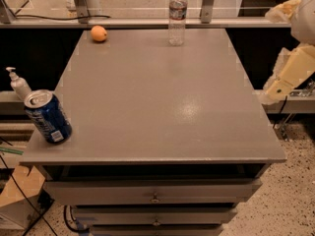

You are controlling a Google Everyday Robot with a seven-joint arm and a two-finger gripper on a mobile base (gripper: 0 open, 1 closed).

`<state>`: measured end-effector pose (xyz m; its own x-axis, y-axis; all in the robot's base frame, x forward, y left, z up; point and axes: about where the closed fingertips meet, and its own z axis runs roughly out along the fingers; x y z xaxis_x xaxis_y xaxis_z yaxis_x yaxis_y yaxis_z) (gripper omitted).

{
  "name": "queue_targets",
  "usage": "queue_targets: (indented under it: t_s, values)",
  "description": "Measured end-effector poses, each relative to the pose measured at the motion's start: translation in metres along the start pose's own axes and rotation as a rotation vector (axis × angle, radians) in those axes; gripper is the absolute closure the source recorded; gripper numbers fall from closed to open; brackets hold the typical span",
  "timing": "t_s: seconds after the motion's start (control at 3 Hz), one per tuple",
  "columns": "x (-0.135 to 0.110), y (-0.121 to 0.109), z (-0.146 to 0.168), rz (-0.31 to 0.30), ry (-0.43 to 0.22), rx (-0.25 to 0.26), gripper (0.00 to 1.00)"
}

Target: Move water bottle near pepsi can

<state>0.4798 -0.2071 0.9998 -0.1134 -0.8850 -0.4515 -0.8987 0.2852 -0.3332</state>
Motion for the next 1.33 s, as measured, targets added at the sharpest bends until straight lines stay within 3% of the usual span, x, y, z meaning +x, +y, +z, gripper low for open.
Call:
queue_targets:
  t_s: [0.33,0.67,1.33]
  values:
    - [-0.004,-0.033,0.013,0.026,-0.058,0.044,0.00]
    - [-0.001,-0.066,0.038,0.092,-0.068,0.060,0.00]
    - [-0.005,-0.073,0.045,0.109,-0.092,0.084,0.00]
